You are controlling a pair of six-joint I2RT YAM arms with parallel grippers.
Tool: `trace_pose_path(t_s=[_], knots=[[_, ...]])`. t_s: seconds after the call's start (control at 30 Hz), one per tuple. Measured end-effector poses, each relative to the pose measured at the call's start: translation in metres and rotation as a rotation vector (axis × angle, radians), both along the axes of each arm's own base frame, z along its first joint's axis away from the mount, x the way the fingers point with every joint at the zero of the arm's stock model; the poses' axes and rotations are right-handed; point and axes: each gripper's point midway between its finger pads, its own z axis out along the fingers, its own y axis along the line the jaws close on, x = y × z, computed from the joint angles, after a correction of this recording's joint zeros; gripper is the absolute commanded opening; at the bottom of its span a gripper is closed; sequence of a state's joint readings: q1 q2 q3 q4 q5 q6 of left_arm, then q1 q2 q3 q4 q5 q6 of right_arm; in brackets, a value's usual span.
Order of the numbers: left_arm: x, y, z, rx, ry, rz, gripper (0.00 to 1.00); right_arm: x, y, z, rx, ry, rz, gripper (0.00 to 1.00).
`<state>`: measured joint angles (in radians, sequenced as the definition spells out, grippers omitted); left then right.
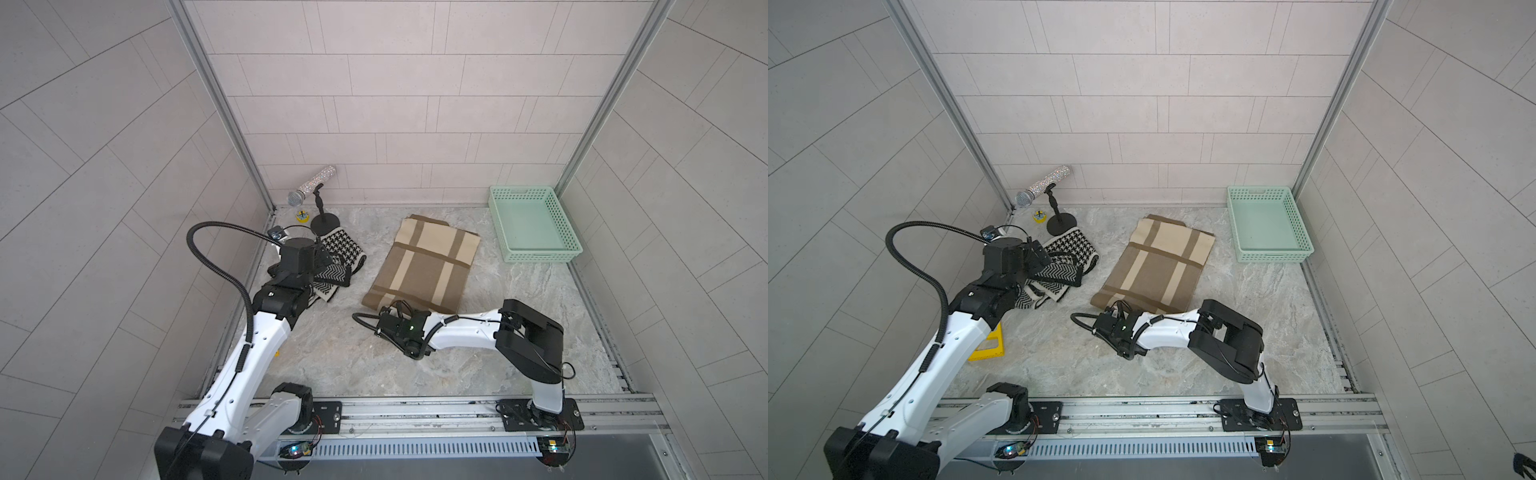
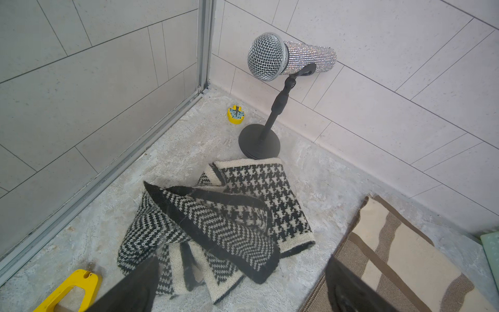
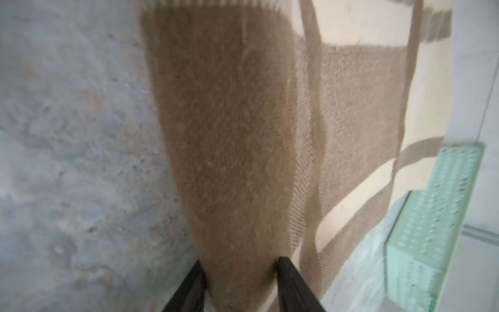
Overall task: Roll up the scarf and place it into the basket
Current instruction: Roll the scarf at the center of the board.
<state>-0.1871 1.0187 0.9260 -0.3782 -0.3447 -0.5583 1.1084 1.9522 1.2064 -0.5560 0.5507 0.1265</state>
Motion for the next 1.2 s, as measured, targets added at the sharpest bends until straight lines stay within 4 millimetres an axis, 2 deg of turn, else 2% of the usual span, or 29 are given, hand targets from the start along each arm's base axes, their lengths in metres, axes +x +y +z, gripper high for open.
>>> trace_pose_path(t_s=[0.07,0.2,0.33,0.47,0.53,0.7,0.83,0.93,1.03,1.1,1.2], knots=[[0.001,0.000,-0.003,0.001,0.011,0.000,1.00,0.004,0.000,-0.004,-0.001,0.003,-0.006,0.11],[0.005,-0.001,-0.010,0.002,0.033,-0.004,1.00,0.008,0.000,-0.004,0.037,0.027,-0.032,0.00],[0.010,-0.006,-0.024,-0.003,0.074,-0.024,0.98,0.014,0.001,0.002,0.148,0.109,-0.072,0.00],[0.018,-0.018,-0.044,-0.021,0.140,-0.080,0.73,0.030,-0.004,0.018,0.315,0.210,-0.148,0.00],[0.021,-0.027,-0.054,-0.043,0.173,-0.122,0.65,0.039,-0.007,0.024,0.402,0.265,-0.185,0.00],[0.023,-0.059,-0.075,-0.114,0.240,-0.254,0.40,0.055,-0.019,0.028,0.584,0.413,-0.272,0.00],[0.012,-0.103,-0.095,-0.154,0.316,-0.403,0.38,0.060,-0.023,0.035,0.709,0.523,-0.316,0.00],[-0.003,-0.141,-0.121,-0.180,0.400,-0.528,0.35,0.065,-0.018,0.042,0.796,0.596,-0.331,0.00],[-0.018,-0.171,-0.147,-0.219,0.483,-0.620,0.34,0.063,-0.013,0.046,0.848,0.659,-0.336,0.00],[-0.022,-0.180,-0.158,-0.237,0.516,-0.643,0.34,0.056,-0.009,0.048,0.867,0.703,-0.339,0.00],[-0.019,-0.183,-0.161,-0.253,0.518,-0.639,0.30,0.044,-0.006,0.047,0.872,0.756,-0.354,0.00]])
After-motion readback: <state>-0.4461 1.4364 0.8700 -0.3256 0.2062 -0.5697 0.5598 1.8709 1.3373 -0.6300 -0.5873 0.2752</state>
